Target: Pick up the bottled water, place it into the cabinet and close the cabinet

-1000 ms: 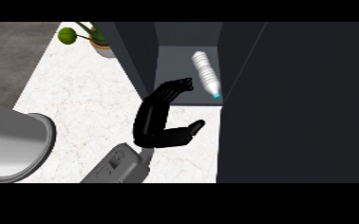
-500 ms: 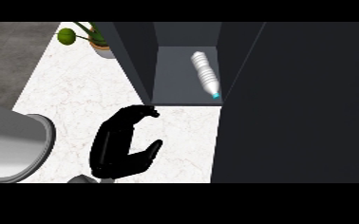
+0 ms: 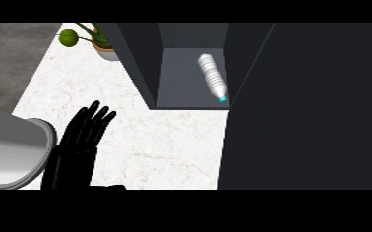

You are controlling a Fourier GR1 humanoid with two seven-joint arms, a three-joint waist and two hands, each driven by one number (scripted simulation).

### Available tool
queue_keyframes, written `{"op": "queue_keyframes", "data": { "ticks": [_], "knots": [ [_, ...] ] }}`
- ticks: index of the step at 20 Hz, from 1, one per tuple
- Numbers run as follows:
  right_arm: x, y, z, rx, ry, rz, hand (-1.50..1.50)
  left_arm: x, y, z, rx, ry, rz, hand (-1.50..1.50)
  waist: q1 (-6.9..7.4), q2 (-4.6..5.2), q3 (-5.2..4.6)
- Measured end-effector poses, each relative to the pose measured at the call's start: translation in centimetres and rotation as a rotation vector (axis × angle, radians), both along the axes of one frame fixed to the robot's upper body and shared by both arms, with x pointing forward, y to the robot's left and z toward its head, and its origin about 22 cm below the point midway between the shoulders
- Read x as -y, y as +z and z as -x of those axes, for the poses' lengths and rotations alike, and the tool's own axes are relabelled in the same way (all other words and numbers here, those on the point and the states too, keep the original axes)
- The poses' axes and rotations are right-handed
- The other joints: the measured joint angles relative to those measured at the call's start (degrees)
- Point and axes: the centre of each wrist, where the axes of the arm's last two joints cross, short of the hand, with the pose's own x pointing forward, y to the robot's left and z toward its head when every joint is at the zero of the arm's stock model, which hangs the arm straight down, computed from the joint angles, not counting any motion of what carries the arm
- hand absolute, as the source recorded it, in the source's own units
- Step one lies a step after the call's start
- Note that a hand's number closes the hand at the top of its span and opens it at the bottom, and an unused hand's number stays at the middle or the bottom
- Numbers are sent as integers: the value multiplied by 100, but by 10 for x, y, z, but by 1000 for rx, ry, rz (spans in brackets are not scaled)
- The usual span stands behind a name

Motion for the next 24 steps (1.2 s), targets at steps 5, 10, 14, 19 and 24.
{"op": "queue_keyframes", "data": {
  "ticks": [5, 10, 14, 19, 24],
  "knots": [
    [-9, 2, -4, 9, 64, 5, 150, -25, 8, 13, -11, 23, 21, -150, 78, -23, -21],
    [-10, 4, -9, 35, 83, 30, 150, -44, 10, 23, -17, 30, 28, -150, 174, -28, -48],
    [-16, 3, -8, 16, 29, 13, 150, -61, 16, 29, -9, 30, 21, -150, 274, 5, -55],
    [-23, 3, -10, 0, -23, -8, 150, -75, 20, 36, -5, 7, 26, -150, 448, 66, -57],
    [-27, 5, -16, 13, -7, 3, 150, -86, 26, 36, 9, -23, 18, -150, 643, 136, -61]
  ]
}}
